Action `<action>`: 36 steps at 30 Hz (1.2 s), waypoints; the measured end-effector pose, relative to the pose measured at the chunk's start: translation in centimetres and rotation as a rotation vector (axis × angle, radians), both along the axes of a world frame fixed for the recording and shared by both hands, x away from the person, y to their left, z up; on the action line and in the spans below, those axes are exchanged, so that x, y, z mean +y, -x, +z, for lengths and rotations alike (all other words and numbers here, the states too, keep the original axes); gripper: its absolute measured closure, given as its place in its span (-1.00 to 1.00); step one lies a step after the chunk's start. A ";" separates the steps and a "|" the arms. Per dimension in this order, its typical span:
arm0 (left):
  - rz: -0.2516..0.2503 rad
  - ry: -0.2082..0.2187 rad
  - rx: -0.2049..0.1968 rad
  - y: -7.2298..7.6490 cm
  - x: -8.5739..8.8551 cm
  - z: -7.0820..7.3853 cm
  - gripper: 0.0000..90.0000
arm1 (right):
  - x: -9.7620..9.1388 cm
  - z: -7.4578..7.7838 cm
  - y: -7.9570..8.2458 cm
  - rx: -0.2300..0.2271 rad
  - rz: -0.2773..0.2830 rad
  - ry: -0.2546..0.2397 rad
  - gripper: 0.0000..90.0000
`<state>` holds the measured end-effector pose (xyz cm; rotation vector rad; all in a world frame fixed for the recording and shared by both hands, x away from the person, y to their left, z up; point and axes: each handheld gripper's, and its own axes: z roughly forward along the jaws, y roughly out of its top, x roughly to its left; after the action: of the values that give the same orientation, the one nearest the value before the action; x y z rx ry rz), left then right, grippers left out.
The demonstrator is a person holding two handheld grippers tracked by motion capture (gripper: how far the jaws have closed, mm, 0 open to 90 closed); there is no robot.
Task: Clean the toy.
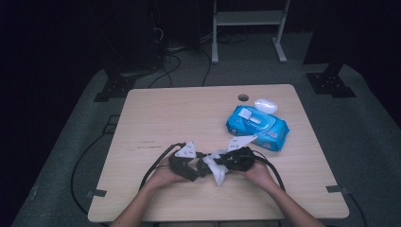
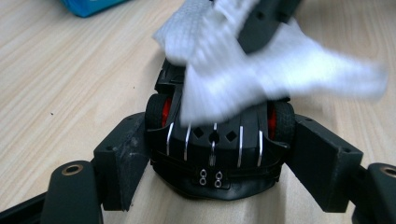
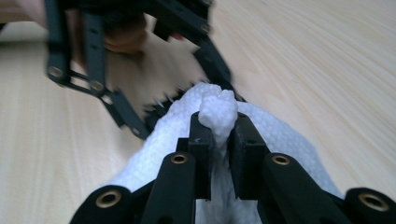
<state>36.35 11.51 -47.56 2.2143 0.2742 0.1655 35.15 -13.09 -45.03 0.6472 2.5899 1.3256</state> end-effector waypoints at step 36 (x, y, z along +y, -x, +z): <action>-0.009 -0.025 -0.034 0.3 -0.3 0.0 -0.44 | 5.0 0.3 0.1 -0.020 0.051 0.064 0.80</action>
<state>36.09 11.20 -47.56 2.2353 0.2452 0.2023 35.06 -8.13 -44.68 0.5587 2.6372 1.2507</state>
